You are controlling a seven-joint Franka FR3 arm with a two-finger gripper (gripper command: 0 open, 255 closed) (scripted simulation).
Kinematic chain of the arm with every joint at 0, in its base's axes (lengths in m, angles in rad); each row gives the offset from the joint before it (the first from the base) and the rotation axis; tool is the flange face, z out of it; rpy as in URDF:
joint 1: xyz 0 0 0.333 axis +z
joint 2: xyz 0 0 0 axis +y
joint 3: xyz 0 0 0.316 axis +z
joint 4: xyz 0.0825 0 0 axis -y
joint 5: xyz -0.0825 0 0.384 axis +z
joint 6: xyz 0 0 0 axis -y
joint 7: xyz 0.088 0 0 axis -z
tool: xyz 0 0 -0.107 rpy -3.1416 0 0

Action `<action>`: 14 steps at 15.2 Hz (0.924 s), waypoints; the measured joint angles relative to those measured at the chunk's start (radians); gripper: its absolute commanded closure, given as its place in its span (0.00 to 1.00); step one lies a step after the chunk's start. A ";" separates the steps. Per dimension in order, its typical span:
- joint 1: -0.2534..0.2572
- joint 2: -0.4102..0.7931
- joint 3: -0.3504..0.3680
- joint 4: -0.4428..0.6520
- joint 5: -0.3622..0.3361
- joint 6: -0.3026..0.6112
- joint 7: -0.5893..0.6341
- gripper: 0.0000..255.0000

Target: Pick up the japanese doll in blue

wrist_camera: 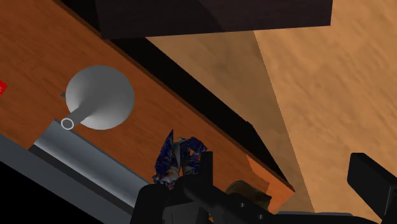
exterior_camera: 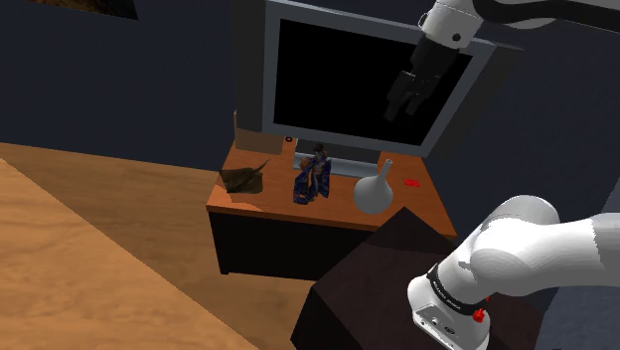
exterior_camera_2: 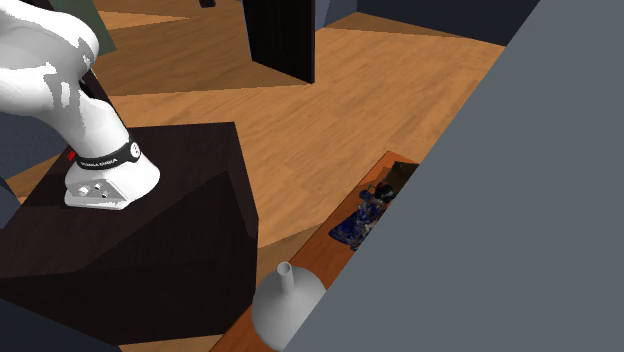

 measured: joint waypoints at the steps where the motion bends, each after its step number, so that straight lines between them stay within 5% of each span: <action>1: 0.000 0.000 0.000 0.000 0.000 0.000 0.000 0.00; 14: -0.003 0.282 -0.127 -0.117 -0.013 0.404 -0.186 0.00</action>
